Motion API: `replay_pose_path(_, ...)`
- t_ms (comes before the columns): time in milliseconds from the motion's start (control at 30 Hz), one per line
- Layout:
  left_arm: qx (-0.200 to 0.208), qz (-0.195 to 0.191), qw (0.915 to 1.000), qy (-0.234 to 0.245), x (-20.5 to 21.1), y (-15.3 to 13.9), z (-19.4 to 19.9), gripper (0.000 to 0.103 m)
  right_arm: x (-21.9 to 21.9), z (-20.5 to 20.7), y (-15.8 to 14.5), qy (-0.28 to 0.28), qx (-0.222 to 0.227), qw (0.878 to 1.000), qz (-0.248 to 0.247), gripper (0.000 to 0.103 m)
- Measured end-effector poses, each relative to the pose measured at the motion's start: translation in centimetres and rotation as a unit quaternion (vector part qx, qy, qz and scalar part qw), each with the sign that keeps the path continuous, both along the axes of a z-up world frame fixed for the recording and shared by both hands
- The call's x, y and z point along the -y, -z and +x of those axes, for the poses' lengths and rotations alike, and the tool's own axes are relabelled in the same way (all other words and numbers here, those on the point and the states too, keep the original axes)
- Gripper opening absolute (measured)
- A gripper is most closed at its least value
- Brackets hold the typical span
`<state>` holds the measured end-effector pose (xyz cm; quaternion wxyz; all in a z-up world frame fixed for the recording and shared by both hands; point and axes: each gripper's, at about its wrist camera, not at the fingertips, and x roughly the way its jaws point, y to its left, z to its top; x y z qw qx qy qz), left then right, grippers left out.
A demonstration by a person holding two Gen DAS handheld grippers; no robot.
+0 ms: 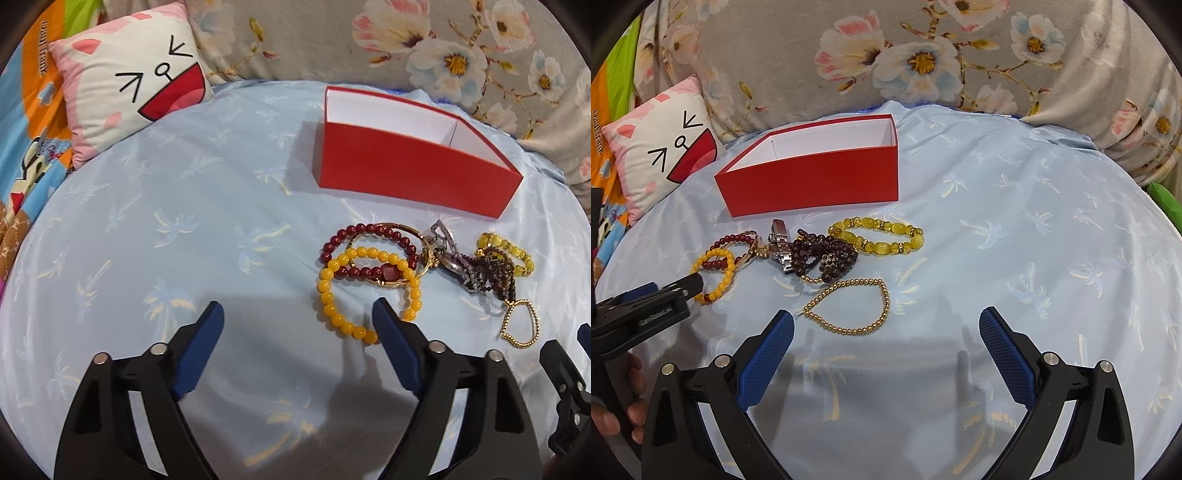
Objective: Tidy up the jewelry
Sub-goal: 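Grasp the orange bead bracelet with the left tool while the right tool grasps the yellow glass bracelet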
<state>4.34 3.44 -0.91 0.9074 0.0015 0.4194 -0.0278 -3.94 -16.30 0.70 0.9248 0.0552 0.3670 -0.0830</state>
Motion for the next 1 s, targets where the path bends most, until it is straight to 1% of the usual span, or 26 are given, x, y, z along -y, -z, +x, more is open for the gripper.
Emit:
replay_pose_path(33, -0.004, 0.0, 1.0, 0.002, 0.1, 0.2, 0.1, 0.067, 0.0, 0.1, 0.0, -0.001, -0.001, 1.0, 0.0, 0.096)
replay_pose_path(133, 0.0, -0.003, 1.0, 0.009, 0.3, 0.1, 0.5, 0.06, -0.1, 0.2, 0.1, -0.004, -0.006, 1.0, 0.001, 0.096)
replay_pose_path(167, 0.001, -0.002, 0.9999, 0.013, 0.5, 0.1, 0.6, 0.054, -0.1, 0.3, 0.2, -0.005, -0.008, 1.0, 0.002, 0.096)
replay_pose_path(200, 0.003, -0.004, 0.9998, 0.018, 0.5, 0.1, 0.6, 0.043, -0.1, 0.3, 0.2, -0.005, -0.01, 1.0, 0.002, 0.096)
replay_pose_path(233, 0.003, -0.007, 0.9997, 0.021, 0.5, 0.0, 0.6, 0.036, -0.1, 0.4, 0.2, -0.007, -0.01, 1.0, 0.004, 0.096)
replay_pose_path(300, 0.003, -0.019, 0.9993, 0.031, 0.4, 0.0, 0.6, 0.007, 0.0, 0.5, 0.1, -0.01, -0.006, 1.0, 0.005, 0.096)
replay_pose_path(400, -0.002, -0.042, 0.9983, 0.041, 0.0, -0.1, 0.4, 0.007, 0.6, 0.7, -0.5, -0.003, 0.005, 1.0, -0.01, 0.096)
replay_pose_path(467, -0.002, -0.054, 0.9974, 0.047, -0.1, -0.3, 0.2, 0.007, 1.5, 1.3, -0.9, 0.004, 0.003, 1.0, -0.003, 0.094)
replay_pose_path(533, 0.009, -0.055, 0.997, 0.054, 0.1, -0.7, -0.3, 0.007, 2.5, 2.1, -1.2, 0.011, -0.001, 1.0, 0.01, 0.087)
replay_pose_path(600, 0.015, -0.053, 0.9968, 0.058, 0.3, -0.9, -0.6, 0.007, 3.4, 3.3, -1.2, 0.016, -0.013, 1.0, 0.022, 0.076)
replay_pose_path(633, 0.016, -0.052, 0.9967, 0.06, 0.4, -0.9, -0.7, 0.007, 3.8, 4.0, -1.1, 0.016, -0.018, 0.999, 0.028, 0.072)
replay_pose_path(700, 0.014, -0.054, 0.9965, 0.062, 0.4, -0.7, -0.8, 0.007, 4.0, 5.3, -0.9, 0.013, -0.028, 0.999, 0.031, 0.059)
replay_pose_path(767, 0.013, -0.052, 0.9965, 0.064, 0.5, -0.6, -0.8, 0.007, 4.0, 6.9, -0.4, 0.011, -0.042, 0.999, 0.022, 0.054)
replay_pose_path(867, 0.008, -0.053, 0.9964, 0.065, 0.3, -0.3, -0.8, 0.007, 4.3, 8.8, 0.6, 0.004, -0.061, 0.998, 0.033, 0.041)
replay_pose_path(933, 0.004, -0.06, 0.9961, 0.064, 0.1, -0.1, -0.5, 0.007, 4.4, 9.3, 0.8, 0.0, -0.059, 0.997, 0.041, 0.04)
replay_pose_path(1000, -0.001, -0.066, 0.9958, 0.064, -0.1, 0.0, -0.4, 0.007, 4.4, 9.9, 1.0, -0.005, -0.066, 0.997, 0.037, 0.029)
